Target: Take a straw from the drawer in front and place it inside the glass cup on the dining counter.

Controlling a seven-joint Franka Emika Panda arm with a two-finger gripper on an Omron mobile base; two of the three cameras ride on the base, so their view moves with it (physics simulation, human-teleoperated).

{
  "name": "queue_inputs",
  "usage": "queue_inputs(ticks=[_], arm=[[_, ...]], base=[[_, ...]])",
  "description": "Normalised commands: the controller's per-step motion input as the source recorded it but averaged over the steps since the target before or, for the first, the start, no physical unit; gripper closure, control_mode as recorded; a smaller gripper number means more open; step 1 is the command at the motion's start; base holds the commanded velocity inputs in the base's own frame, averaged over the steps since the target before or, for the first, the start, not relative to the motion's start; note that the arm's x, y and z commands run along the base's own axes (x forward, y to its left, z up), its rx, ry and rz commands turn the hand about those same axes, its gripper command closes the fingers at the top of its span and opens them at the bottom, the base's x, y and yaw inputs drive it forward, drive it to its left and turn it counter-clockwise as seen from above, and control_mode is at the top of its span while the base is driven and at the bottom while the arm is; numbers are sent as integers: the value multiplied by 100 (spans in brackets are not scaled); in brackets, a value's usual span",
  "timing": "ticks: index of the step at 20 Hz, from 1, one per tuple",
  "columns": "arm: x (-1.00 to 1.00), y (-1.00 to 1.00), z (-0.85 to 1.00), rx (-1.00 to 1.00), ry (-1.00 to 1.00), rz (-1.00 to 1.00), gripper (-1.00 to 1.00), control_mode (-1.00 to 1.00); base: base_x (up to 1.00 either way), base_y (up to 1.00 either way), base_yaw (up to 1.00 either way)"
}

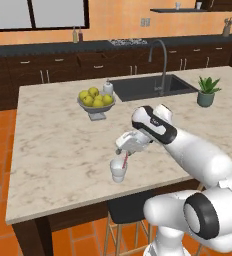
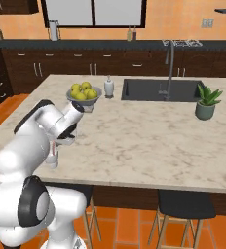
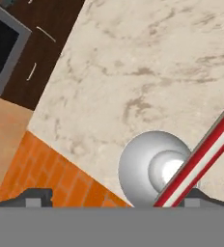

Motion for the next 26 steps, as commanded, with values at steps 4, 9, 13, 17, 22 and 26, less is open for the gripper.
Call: queue_inputs(ticks=[4, 9, 13, 17, 22, 26], arm=[[0, 0, 52, -32, 10, -8, -100, -100], [-5, 0, 12, -30, 17, -12, -100, -100], [-2, 0, 0, -24, 23, -11, -100, -100], [-29, -5, 0, -19, 17, -12, -100, -100], [-66, -9, 3, -10, 9, -16, -100, -100], [-60, -2, 8, -10, 5, -16, -100, -100]], base=[[0, 0, 0], [0, 0, 0], [0, 0, 0], [0, 0, 0], [0, 0, 0], [0, 0, 0]])
